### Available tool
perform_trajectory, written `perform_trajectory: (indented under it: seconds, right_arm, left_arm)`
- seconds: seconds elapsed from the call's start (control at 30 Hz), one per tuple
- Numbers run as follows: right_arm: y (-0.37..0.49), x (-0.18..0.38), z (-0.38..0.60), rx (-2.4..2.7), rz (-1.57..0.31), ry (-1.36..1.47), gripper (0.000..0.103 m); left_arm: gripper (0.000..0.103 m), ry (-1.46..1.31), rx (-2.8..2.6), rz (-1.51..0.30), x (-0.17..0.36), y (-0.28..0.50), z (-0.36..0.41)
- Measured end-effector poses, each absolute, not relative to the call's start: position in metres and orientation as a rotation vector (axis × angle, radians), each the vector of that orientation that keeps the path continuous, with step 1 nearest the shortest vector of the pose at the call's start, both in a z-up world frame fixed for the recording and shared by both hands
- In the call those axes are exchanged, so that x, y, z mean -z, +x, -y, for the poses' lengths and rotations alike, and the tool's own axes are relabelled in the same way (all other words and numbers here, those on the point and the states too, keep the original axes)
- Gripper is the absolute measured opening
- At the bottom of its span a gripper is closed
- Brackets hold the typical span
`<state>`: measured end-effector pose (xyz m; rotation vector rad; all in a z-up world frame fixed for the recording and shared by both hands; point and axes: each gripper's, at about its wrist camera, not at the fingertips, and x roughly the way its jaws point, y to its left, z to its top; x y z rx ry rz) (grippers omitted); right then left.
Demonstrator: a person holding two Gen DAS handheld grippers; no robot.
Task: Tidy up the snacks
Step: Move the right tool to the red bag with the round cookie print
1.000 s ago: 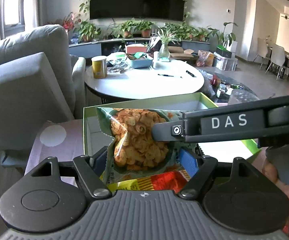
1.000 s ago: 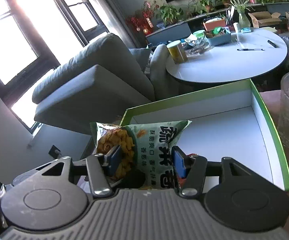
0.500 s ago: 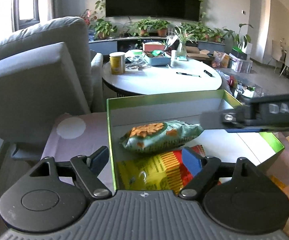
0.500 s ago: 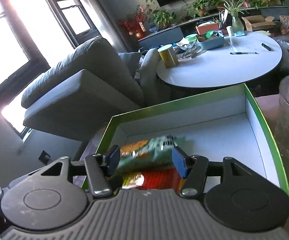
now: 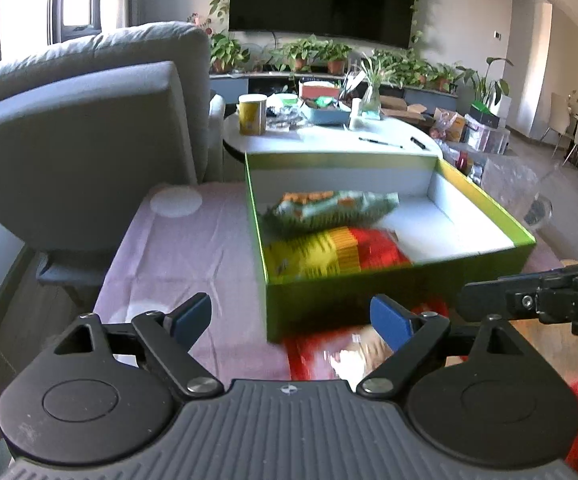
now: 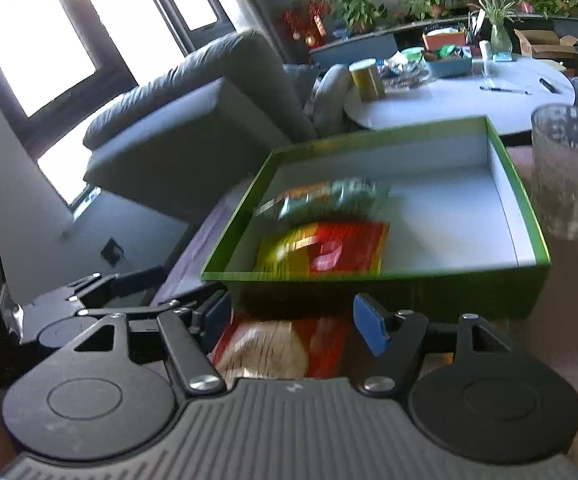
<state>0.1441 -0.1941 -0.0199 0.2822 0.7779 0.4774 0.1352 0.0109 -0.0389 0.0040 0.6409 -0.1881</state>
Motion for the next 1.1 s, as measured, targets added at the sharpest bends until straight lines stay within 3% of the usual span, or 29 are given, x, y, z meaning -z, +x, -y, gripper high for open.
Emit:
perform_trajectory:
  seconds: [0.67,0.93,1.1]
  right_arm:
    - [0.133,0.053,0.185,-0.45,-0.896,0.248,0.059]
    - [0.132,0.058,0.179,-0.469,-0.908,0.225,0.068]
    - [0.129,0.057,0.179,-0.474,-0.908,0.221,0.069]
  left_arm:
    - [0.088,0.053,0.199,-0.679,0.069,0.11,0.002]
    - [0.087,0.028,0.195,-0.698,0.07,0.103,-0.007]
    - [0.087,0.005,0.197,-0.694,0.066,0.094,-0.013]
